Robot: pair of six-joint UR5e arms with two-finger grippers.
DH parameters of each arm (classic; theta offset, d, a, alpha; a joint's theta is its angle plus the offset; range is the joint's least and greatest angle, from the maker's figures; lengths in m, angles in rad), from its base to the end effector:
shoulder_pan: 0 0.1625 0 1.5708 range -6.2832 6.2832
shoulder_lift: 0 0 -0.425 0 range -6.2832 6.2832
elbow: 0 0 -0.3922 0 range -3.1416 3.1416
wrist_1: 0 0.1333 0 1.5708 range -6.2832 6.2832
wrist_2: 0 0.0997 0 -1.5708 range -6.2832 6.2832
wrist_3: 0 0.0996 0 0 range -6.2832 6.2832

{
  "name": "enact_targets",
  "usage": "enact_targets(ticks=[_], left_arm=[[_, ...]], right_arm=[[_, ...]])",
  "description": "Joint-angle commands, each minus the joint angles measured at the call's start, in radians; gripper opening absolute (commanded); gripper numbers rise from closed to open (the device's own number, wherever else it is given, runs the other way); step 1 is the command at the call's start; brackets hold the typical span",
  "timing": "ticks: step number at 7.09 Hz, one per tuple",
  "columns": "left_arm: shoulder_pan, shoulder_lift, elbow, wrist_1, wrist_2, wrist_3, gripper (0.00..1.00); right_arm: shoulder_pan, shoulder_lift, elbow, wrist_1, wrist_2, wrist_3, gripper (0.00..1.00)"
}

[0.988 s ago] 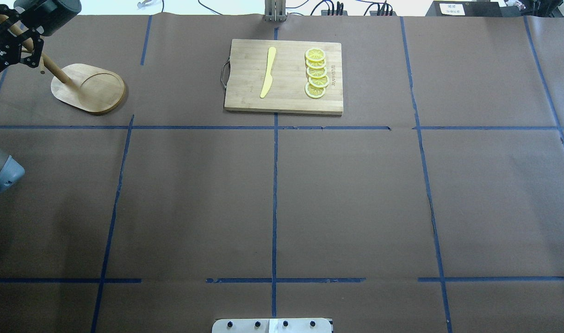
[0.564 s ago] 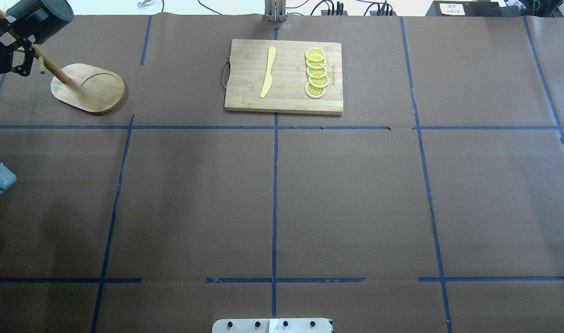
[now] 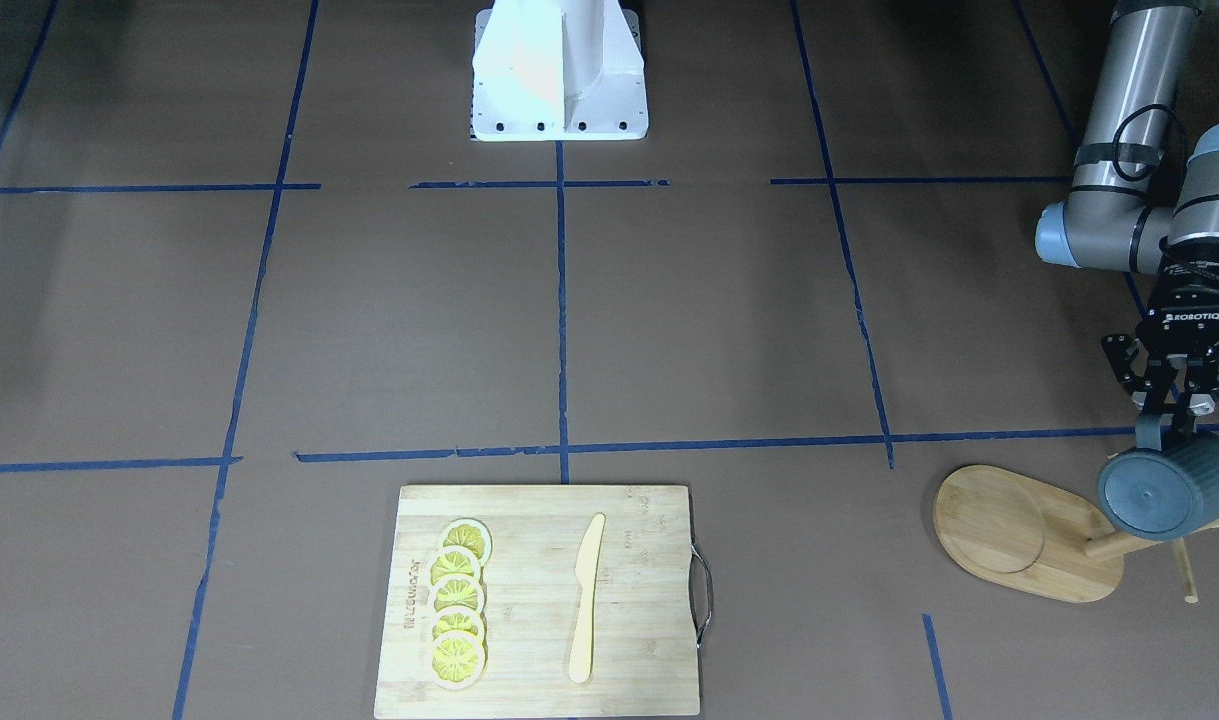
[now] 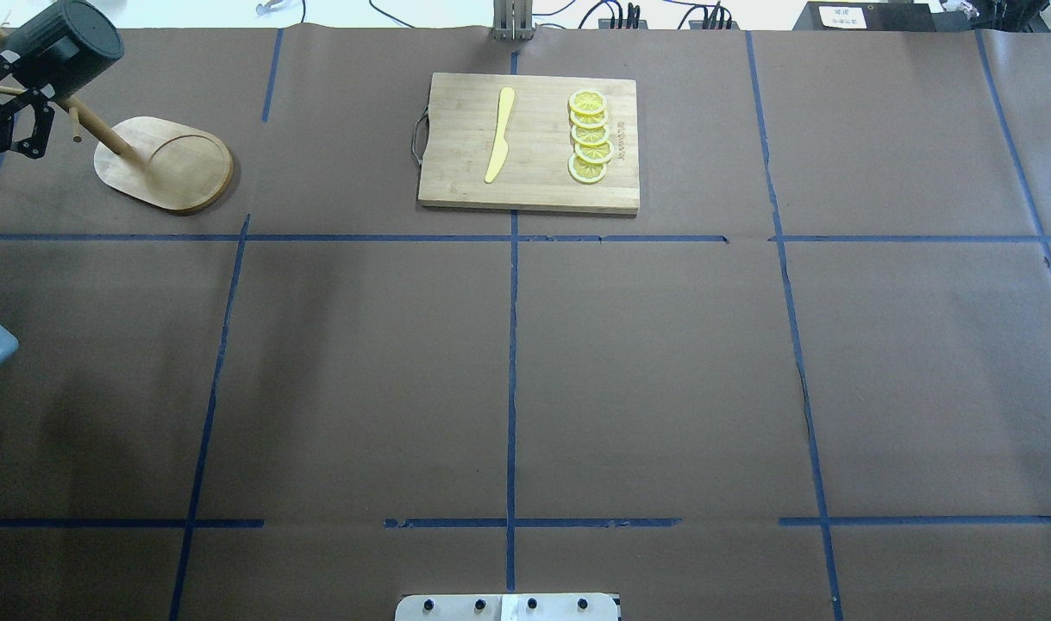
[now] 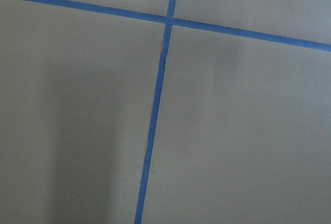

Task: Hang cup on storage rack
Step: 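Hook the mug handle over a stand peg and open the left gripper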

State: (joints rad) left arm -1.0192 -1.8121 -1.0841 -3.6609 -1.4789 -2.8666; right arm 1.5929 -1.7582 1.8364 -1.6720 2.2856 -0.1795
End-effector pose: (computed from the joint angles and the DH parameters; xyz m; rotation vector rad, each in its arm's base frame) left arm 0.1672 -0.5435 0.5477 -0.2289 2.2047 -1.5781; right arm 0.0771 -0.4082 0.6269 0.0501 -0.7140 -0.1424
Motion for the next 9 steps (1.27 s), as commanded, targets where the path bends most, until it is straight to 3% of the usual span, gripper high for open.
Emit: enact_targets(ticks=[1, 3, 4, 5, 6, 9], left_arm=[[0.001, -0.001, 0.027, -0.001, 0.000, 0.001, 0.00], [0.002, -0.004, 0.044, -0.001, 0.002, 0.000, 0.03], [0.004, -0.006, 0.044, 0.001, 0.002, 0.001, 0.26], [0.004, -0.010, 0.046, 0.002, 0.003, 0.001, 0.91], [0.004, -0.012, 0.046, 0.004, 0.002, 0.003, 1.00], [0.002, -0.012, 0.036, 0.001, -0.001, 0.007, 1.00]], right_arm=[[0.001, -0.001, 0.010, 0.000, 0.000, 0.000, 1.00], [-0.001, -0.001, 0.011, 0.000, 0.000, 0.000, 1.00], [-0.001, -0.001, 0.011, 0.000, 0.000, 0.000, 1.00], [-0.001, -0.003, 0.011, 0.000, -0.002, 0.002, 1.00], [-0.001, -0.003, 0.009, -0.002, -0.002, 0.002, 1.00], [-0.001, 0.000, 0.004, 0.000, -0.003, 0.006, 1.00]])
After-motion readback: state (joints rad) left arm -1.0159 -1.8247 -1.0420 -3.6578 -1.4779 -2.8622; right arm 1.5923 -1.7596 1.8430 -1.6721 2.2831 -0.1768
